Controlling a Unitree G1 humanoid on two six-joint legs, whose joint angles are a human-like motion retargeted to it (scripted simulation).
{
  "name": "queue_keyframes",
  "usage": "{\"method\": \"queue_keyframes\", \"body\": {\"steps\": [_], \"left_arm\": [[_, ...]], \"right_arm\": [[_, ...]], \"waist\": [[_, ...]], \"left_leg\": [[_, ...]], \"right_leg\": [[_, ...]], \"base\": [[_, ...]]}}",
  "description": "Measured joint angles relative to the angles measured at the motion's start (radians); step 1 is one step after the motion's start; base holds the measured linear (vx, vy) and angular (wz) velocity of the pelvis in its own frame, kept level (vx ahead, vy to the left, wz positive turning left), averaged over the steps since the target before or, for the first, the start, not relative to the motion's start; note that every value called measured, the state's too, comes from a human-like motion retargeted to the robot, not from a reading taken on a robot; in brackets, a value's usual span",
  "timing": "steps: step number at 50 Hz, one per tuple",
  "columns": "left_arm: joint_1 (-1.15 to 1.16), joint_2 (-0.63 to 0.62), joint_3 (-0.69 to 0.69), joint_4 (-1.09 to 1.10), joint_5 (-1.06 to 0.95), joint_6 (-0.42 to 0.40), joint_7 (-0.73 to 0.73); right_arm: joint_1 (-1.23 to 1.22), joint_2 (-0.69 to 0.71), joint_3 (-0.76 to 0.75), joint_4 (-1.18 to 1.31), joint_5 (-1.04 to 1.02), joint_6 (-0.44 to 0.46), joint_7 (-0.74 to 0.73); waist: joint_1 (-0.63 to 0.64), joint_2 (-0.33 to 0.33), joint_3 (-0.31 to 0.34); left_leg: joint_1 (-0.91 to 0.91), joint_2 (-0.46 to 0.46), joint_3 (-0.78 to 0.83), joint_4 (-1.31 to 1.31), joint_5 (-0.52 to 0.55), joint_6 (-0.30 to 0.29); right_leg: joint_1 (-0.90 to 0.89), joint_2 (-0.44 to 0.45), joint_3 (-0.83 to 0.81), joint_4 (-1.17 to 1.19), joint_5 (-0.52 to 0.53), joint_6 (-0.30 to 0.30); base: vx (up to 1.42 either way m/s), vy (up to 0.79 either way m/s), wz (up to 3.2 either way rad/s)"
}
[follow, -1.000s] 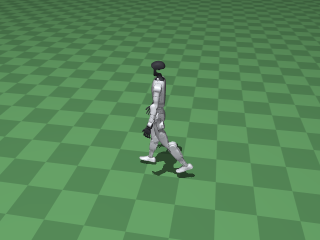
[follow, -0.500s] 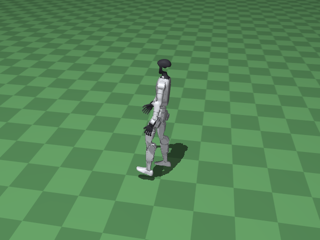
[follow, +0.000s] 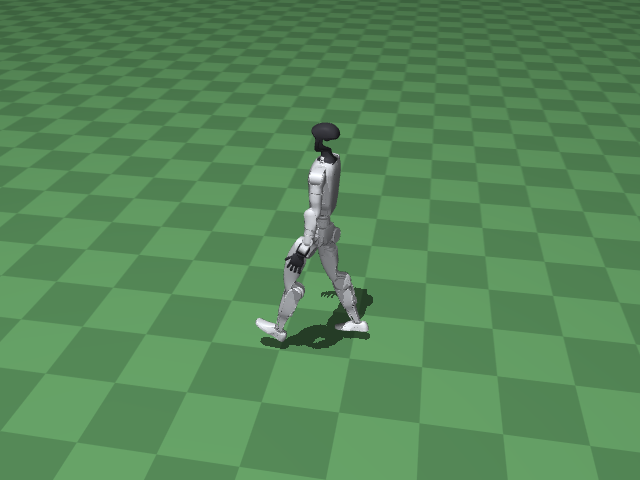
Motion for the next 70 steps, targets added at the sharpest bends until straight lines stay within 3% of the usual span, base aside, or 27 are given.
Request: {"method": "queue_keyframes", "body": {"steps": [7, 14, 18, 23, 28, 32, 35, 40, 45, 50, 55, 62, 66, 70], "left_arm": [[0.002, 0.033, 0.008, 0.005, 0.027, 0.013, -0.004], [-0.038, 0.125, 0.067, -0.012, 0.052, 0.035, -0.003], [-0.051, 0.170, 0.082, -0.016, 0.046, 0.041, -0.002], [-0.086, 0.196, 0.048, -0.015, 0.046, 0.071, 0.015], [-0.147, 0.186, 0.009, -0.015, 0.105, 0.115, 0.036], [-0.207, 0.166, -0.024, -0.032, 0.148, 0.131, 0.027], [-0.244, 0.150, -0.049, -0.056, 0.162, 0.130, 0.017], [-0.284, 0.128, -0.086, -0.100, 0.129, 0.122, 0.016], [-0.328, 0.115, -0.085, -0.082, 0.115, 0.125, 0.019], [-0.349, 0.098, -0.062, -0.025, 0.122, 0.127, 0.003], [-0.347, 0.078, -0.040, 0.014, 0.125, 0.139, -0.015], [-0.297, 0.064, -0.046, 0.033, 0.155, 0.123, -0.026], [-0.247, 0.072, -0.050, 0.039, 0.141, 0.102, -0.014], [-0.203, 0.085, -0.040, 0.044, 0.088, 0.092, 0.003]], "right_arm": [[0.014, 0.009, -0.011, -0.019, 0.004, 0.011, 0.001], [0.014, 0.054, 0.040, -0.054, 0.005, 0.028, 0.052], [0.011, 0.060, 0.066, -0.084, 0.015, 0.026, 0.064], [-0.009, 0.040, 0.063, -0.120, 0.073, 0.035, 0.026], [-0.030, 0.015, 0.037, -0.147, 0.143, 0.037, -0.019], [-0.045, 0.004, 0.022, -0.152, 0.154, 0.037, -0.020], [-0.053, 0.002, 0.018, -0.142, 0.134, 0.045, -0.008], [-0.055, 0.007, 0.023, -0.110, 0.074, 0.076, 0.015], [-0.053, 0.019, 0.023, -0.078, -0.035, 0.114, 0.057], [-0.033, 0.020, 0.000, -0.054, -0.099, 0.122, 0.099], [-0.028, -0.007, -0.046, -0.031, -0.096, 0.128, 0.115], [-0.015, -0.057, -0.105, -0.005, -0.048, 0.117, 0.109], [0.002, -0.072, -0.118, -0.006, -0.021, 0.103, 0.089], [-0.010, -0.077, -0.123, -0.027, 0.019, 0.096, 0.056]], "waist": [[-0.028, -0.037, -0.039], [-0.015, -0.107, -0.071], [-0.016, -0.126, -0.091], [-0.032, -0.125, -0.122], [-0.065, -0.093, -0.112], [-0.109, -0.062, -0.085], [-0.151, -0.047, -0.064], [-0.227, -0.052, -0.018], [-0.279, -0.061, 0.053], [-0.297, -0.044, 0.067], [-0.320, -0.033, 0.062], [-0.342, -0.022, 0.037], [-0.327, -0.018, 0.014], [-0.312, -0.020, -0.006]], "left_leg": [[0.043, 0.015, 0.130, 0.000, 0.062, -0.047], [0.084, 0.017, 0.164, 0.000, 0.165, -0.084], [0.124, 0.018, 0.123, 0.000, 0.183, -0.073], [0.155, 0.014, 0.078, 0.000, 0.151, -0.043], [0.199, 0.005, 0.039, 0.016, 0.095, -0.055], [0.230, -0.007, -0.008, 0.049, 0.050, -0.067], [0.256, -0.024, -0.051, 0.061, 0.029, -0.074], [0.323, -0.076, -0.132, 0.070, 0.002, -0.089], [0.434, -0.097, -0.202, 0.069, -0.038, -0.104], [0.497, -0.075, -0.243, 0.069, -0.070, -0.106], [0.532, -0.066, -0.296, 0.071, -0.090, -0.094], [0.560, -0.055, -0.383, 0.078, -0.105, -0.081], [0.570, -0.046, -0.416, 0.093, -0.095, -0.074], [0.574, -0.047, -0.442, 0.113, -0.049, -0.060]], "right_leg": [[0.027, -0.003, -0.014, 0.009, 0.046, -0.027], [0.005, 0.016, -0.053, 0.135, 0.187, -0.049], [-0.058, 0.048, -0.089, 0.331, 0.296, -0.031], [-0.288, 0.064, -0.167, 0.727, 0.420, -0.017], [-0.481, 0.022, -0.276, 0.893, 0.208, -0.118], [-0.562, -0.028, -0.395, 0.788, 0.047, -0.191], [-0.587, -0.033, -0.453, 0.592, 0.023, -0.200], [-0.544, -0.018, -0.482, 0.105, 0.193, -0.154], [-0.515, 0.004, -0.435, -0.206, 0.268, -0.059], [-0.599, 0.015, -0.448, -0.206, 0.213, -0.021], [-0.607, -0.001, -0.508, -0.206, 0.212, -0.025], [-0.545, -0.006, -0.454, -0.206, 0.195, -0.024], [-0.530, -0.012, -0.458, -0.206, 0.273, -0.011], [-0.525, -0.025, -0.469, -0.206, 0.422, -0.017]], "base": [[0.42, 0.20, 0.03], [0.48, 0.23, 0.14], [0.49, 0.24, 0.15], [0.40, 0.22, 0.19], [0.33, 0.21, 0.35], [0.29, 0.18, 0.64], [0.28, 0.14, 0.82], [0.30, 0.08, 0.92], [0.35, 0.03, 0.73], [0.35, 0.01, 0.46], [0.37, -0.02, 0.57], [0.41, -0.09, 0.66], [0.45, -0.15, 0.36], [0.49, -0.20, 0.09]]}}
